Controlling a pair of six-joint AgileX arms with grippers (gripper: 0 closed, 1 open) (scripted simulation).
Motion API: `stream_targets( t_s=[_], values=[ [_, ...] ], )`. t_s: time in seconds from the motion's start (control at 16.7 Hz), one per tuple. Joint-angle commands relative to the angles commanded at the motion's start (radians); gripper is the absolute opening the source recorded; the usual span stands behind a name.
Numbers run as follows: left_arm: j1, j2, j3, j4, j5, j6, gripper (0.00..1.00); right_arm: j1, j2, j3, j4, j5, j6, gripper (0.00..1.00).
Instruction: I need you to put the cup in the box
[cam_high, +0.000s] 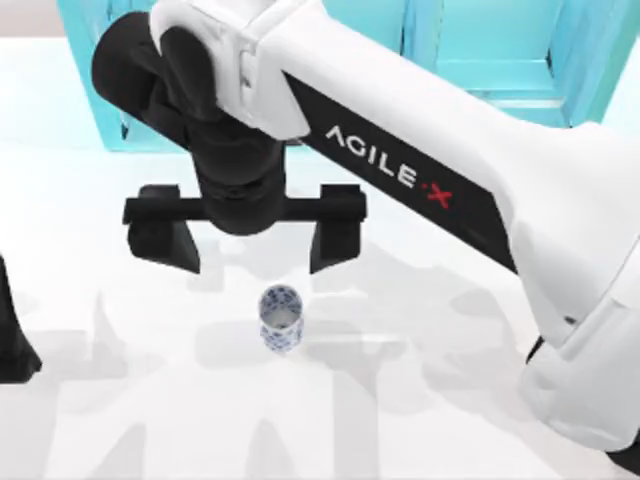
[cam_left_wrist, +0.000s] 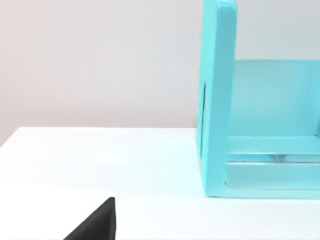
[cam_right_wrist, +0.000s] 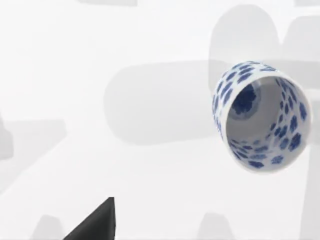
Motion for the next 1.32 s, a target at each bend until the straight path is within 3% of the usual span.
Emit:
stream_targets(
  t_s=[0.36,0.84,1.2,1.32],
  values=[
    [0.000,0.000,0.000,0.000,0.000,0.000,1.00,-0.005,-0.007,-0.042,0.040,-0.001,-0.004,1.00],
    [0.000,0.000,0.000,0.000,0.000,0.000,1.00,-0.013,-0.043,-0.432,0.387,-0.001,-0.014,1.00],
    [0.000,0.000,0.000,0.000,0.000,0.000,1.00,-0.014,-0.047,-0.486,0.440,-0.001,-0.015,1.00],
    [0.000,0.000,0.000,0.000,0.000,0.000,1.00,-0.014,-0.047,-0.486,0.440,-0.001,-0.015,0.85]
  ],
)
